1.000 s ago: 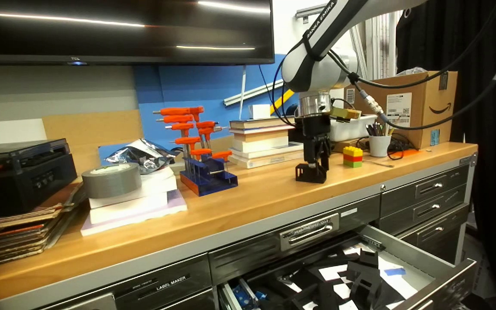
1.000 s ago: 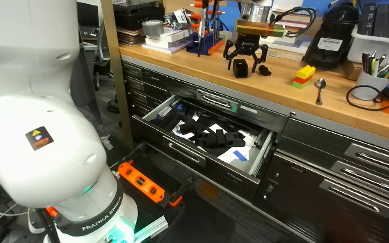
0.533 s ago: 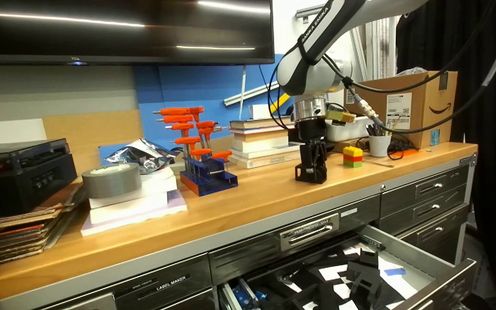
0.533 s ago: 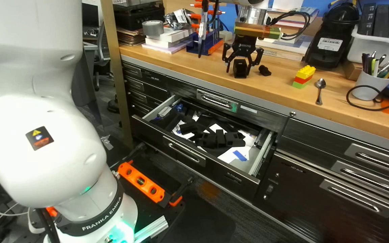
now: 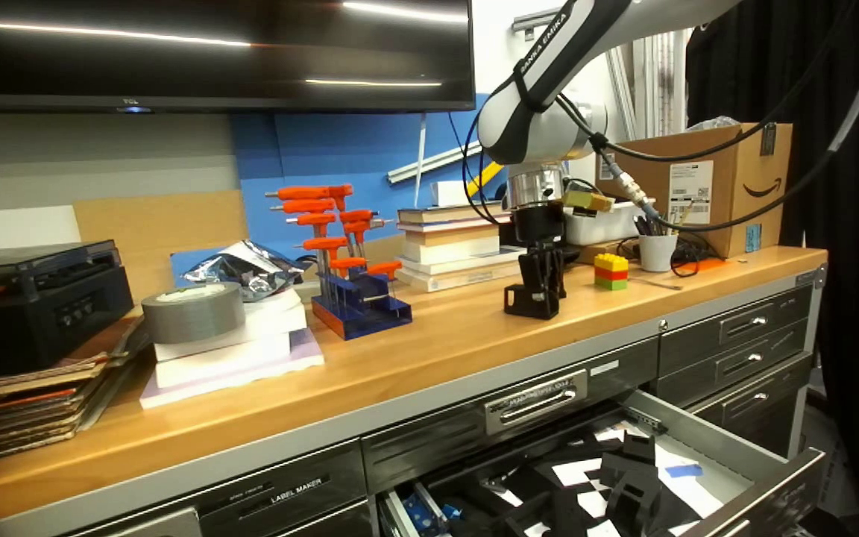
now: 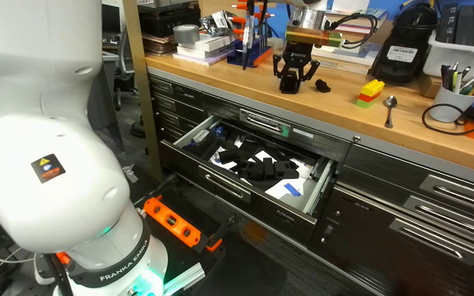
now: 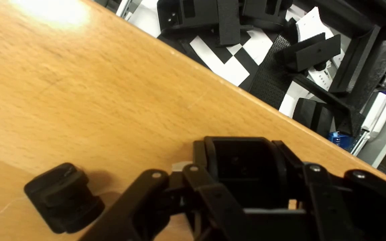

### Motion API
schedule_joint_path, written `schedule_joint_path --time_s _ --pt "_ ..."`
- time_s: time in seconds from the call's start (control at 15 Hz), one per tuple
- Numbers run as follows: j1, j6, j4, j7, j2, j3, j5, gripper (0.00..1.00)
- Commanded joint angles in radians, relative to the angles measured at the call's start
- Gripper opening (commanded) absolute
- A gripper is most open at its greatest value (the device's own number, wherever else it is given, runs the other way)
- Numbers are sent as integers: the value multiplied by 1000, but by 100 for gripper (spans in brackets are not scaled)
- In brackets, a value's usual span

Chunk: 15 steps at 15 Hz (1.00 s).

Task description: Pick up the black objects from the base top and put them in the open drawer and then close the drawer

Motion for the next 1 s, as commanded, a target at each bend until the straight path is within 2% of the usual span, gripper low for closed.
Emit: schedule_joint_path --time_s 0.0,0.33,0.93 --pt "-5 -21 -7 18 -19 5 39 33" --pt "-15 29 -177 137 -133 -8 128 33" --pt "-18 235 -674 346 -483 -86 344 33"
